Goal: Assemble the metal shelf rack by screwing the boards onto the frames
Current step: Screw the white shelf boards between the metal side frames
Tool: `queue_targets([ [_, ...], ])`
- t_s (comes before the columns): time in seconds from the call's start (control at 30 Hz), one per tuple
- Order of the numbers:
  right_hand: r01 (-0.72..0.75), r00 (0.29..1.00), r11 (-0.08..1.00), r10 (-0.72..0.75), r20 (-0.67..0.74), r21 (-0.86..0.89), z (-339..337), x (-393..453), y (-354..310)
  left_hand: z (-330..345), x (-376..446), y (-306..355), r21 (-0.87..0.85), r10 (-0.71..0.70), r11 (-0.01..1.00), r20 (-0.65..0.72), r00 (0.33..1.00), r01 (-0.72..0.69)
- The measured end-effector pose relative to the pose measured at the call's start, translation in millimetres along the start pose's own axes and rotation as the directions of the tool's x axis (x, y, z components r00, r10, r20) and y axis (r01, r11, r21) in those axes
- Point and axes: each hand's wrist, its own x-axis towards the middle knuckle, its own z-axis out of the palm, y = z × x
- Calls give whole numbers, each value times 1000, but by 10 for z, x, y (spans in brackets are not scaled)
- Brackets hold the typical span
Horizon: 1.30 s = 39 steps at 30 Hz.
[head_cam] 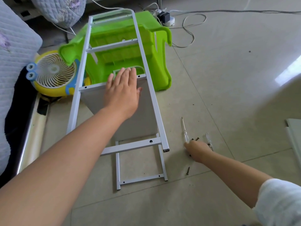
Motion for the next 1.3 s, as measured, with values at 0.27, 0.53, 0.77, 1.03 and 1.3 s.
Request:
queue_targets([
  [0.27,-16,1000,999,16,5,51,-11,-16,-13,-5,-9,7,13,-6,1000,13,1000,6],
  [0.53,31,925,877,157,-347,479,-870,91,119,-26,36,-76,-44,9,999,66,998,-6],
  [0.77,565,382,600,418,-824,566,-2107,-176,-167,-138,99,-402,-88,-147,985,42,988,150],
  [1.03,715,275,614,193,-942,335,-2456,-302,-461,-132,51,-647,-79,-275,958,32,961,277],
  [1.3,671,361,655,121,-925,347,-2421,-255,-513,-101,55,-729,-89,-186,975,189,964,206],
])
